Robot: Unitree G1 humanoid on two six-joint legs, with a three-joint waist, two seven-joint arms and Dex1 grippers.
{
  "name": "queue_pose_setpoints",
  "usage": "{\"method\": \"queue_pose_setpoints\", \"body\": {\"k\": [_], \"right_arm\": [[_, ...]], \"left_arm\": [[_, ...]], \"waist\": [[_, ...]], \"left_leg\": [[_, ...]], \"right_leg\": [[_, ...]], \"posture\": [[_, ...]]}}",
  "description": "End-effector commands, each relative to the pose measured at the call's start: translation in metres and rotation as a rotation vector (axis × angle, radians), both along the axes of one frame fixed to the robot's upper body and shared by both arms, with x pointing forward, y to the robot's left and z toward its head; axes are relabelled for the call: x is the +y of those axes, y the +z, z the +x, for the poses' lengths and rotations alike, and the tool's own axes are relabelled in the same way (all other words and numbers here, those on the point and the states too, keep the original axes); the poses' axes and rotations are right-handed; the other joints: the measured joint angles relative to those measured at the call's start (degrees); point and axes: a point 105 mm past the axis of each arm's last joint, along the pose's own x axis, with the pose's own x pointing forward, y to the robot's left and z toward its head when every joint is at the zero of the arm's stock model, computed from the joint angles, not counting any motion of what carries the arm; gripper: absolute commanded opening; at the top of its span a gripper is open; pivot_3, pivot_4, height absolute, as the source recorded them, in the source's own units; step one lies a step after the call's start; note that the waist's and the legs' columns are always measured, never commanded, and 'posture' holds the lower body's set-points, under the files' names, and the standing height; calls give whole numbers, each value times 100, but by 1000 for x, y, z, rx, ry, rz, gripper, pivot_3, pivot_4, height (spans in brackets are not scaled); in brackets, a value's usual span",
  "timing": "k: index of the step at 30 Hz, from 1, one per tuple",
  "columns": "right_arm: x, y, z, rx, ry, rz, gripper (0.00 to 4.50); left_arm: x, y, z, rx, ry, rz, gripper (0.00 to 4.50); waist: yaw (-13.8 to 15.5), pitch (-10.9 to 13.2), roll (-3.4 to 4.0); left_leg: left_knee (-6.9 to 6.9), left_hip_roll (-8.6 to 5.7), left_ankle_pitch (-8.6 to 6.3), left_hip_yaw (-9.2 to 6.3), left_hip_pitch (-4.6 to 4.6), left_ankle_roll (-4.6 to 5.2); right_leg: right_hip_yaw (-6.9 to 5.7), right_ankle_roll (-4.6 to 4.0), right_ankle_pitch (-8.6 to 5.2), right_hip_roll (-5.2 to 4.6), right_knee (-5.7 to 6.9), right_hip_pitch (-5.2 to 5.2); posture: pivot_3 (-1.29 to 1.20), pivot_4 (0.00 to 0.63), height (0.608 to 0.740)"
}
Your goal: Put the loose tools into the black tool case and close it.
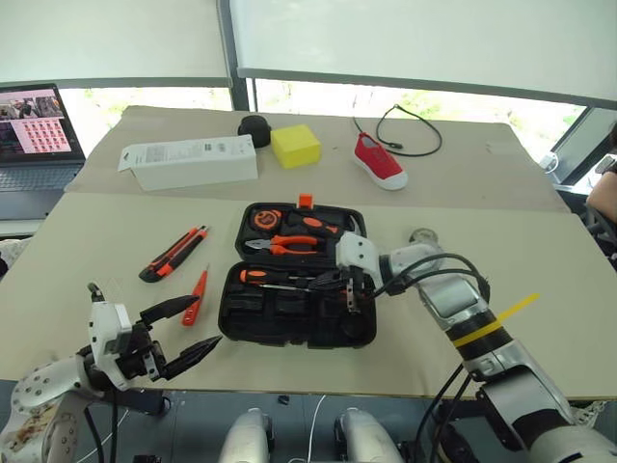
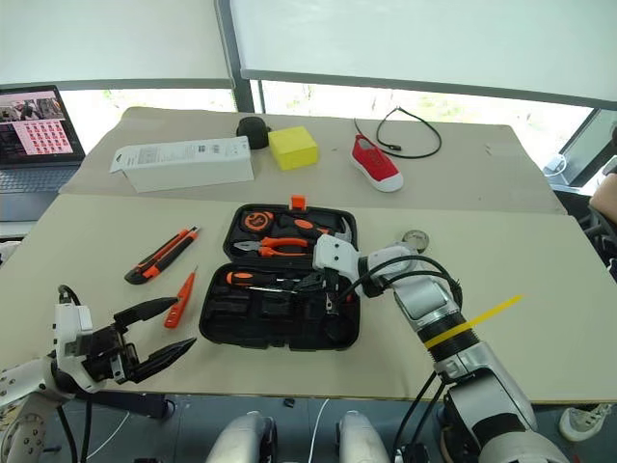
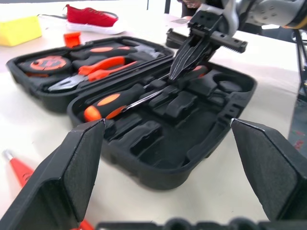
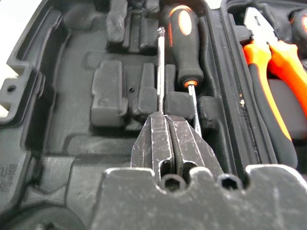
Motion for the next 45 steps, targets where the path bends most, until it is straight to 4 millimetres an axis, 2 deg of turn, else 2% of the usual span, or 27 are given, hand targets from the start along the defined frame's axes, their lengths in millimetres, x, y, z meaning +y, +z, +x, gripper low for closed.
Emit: {"method": "queue_pose_setpoints", "body": {"k": [1,4,6,9,11,12,14,16,19,23,26,28,32,38,41,45], "right_arm": [[-28,41,-14,-98,35,155,780],[-57,54,-29,-126,1,283,1794],[-74,55,-35,-162,-43,316,2556],[-109,48,-48,-220,-110,347,3492],[-135,35,-58,-262,-164,322,4273],[-145,28,-63,-271,-187,291,4464],[-158,22,-70,-214,-253,301,4464],[-160,23,-77,-227,-255,306,4464],[-151,31,-82,-257,-233,335,4464],[-129,53,-81,-284,-166,349,4464],[-121,71,-75,-308,-141,349,4464],[-117,79,-73,-316,-123,339,4464],[-110,87,-69,-289,-78,309,4464],[-109,77,-70,-256,-92,302,4464],[-109,74,-73,-248,-104,310,4500],[-107,72,-76,-239,-116,321,4500]], "left_arm": [[41,10,-2,-54,222,9,4500],[76,8,-14,-36,386,39,4500],[94,5,-21,-18,468,67,4500],[130,-4,-39,58,623,90,4500],[150,-9,-50,96,712,108,4500],[157,-10,-53,111,737,114,4500],[160,-14,-56,159,737,112,4500],[153,-13,-55,194,693,102,4500],[140,-9,-44,252,642,121,4500],[101,11,-7,265,567,168,4500],[73,15,16,312,562,176,4500],[61,16,29,327,582,191,4500],[32,1,53,419,626,197,4500],[11,-17,62,479,664,204,4500],[7,-27,61,500,669,263,3732],[6,-33,58,504,669,283,2111]], "waist": [[5,0,1],[28,0,-6],[24,0,-6],[25,1,-6],[23,0,-9],[27,0,-9],[27,1,-10],[17,1,-10],[6,1,-11],[13,3,-9],[29,3,-8],[34,4,-6],[29,5,-6],[18,6,-11],[24,6,-10],[25,5,-8]], "left_leg": [[0,1,0,-7,-7,0],[-4,-1,-6,-22,-11,-1],[-5,0,-10,-23,-9,-1],[-5,-2,-10,-17,-3,0],[-5,-3,-10,-7,3,-1],[-5,-3,-10,-4,3,-1],[-5,-7,-10,8,4,-1],[-5,-2,-10,18,10,-1],[-6,6,-9,20,17,-3],[-6,12,-8,7,21,-5],[-5,8,-6,-8,20,-7],[-5,1,-6,-13,19,-7],[-8,-8,-6,-19,12,-7],[-12,-10,-9,-29,4,-9],[-12,-13,-8,-29,10,-9],[-12,-16,-8,-29,17,-9]], "right_leg": [[0,1,0,-1,-1,-5],[-2,7,-3,-10,-10,-2],[-2,7,-4,-10,-16,4],[-2,7,-4,-11,-15,6],[-3,6,-6,-8,-14,10],[-3,6,-7,-8,-15,11],[-3,7,-8,-8,-15,12],[0,4,-9,-10,-14,11],[2,-6,-14,-7,-7,10],[7,-5,-13,-6,-2,10],[10,2,-8,-11,-3,11],[13,10,-3,-14,-4,13],[15,11,-2,-6,-4,12],[18,10,-2,-1,-6,7],[18,10,-2,-3,-3,12],[20,10,-3,-4,-5,18]], "posture": [[0,150,740],[0,150,740],[0,150,740],[0,150,740],[0,150,740],[0,150,740],[0,150,740],[0,150,740],[0,150,740],[0,150,740],[0,150,740],[0,150,740],[0,150,740],[0,150,740],[0,150,740],[0,150,740]]}}
